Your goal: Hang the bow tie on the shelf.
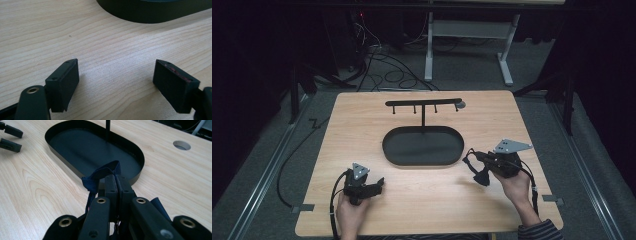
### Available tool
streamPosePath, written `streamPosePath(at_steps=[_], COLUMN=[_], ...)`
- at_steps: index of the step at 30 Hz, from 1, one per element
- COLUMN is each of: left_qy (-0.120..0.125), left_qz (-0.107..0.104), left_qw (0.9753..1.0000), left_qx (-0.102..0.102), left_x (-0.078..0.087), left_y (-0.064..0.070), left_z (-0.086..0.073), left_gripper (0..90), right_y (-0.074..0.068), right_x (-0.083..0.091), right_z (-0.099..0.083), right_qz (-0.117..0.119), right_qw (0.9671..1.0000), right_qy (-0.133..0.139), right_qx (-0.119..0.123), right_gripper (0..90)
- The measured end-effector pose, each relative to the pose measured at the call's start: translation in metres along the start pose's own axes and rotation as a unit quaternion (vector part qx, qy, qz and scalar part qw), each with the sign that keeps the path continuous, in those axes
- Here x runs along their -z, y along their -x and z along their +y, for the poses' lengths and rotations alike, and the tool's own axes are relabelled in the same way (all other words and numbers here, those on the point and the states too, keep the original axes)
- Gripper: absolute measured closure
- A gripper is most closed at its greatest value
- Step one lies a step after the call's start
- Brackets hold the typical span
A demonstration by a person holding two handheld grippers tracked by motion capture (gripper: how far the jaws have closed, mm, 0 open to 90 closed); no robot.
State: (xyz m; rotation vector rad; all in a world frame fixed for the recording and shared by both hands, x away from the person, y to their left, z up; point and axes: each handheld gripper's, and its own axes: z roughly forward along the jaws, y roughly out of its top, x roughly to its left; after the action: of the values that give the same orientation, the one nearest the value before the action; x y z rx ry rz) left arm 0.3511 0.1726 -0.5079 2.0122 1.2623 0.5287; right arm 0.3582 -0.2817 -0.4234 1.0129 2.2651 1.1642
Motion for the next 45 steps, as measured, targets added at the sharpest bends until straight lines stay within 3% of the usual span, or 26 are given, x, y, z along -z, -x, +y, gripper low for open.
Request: streamPosePath(at_steps=[18,45], left_qy=[0.000,0.000], left_qz=[0.000,-0.001], left_qw=[1.0000,1.0000], left_qx=[0.001,0.000], left_x=[0.000,0.000], left_y=[0.000,0.000], left_z=[0.000,0.000], left_gripper=[21.2,21.2], right_y=[0.006,0.012], right_x=[0.000,-0.006], right_z=[0.035,0.060], right_qz=[0.009,0.012], right_qw=[0.9997,0.9993], right_qy=[0.021,0.033], right_qx=[0.013,0.011], right_gripper=[90.0,89.9])
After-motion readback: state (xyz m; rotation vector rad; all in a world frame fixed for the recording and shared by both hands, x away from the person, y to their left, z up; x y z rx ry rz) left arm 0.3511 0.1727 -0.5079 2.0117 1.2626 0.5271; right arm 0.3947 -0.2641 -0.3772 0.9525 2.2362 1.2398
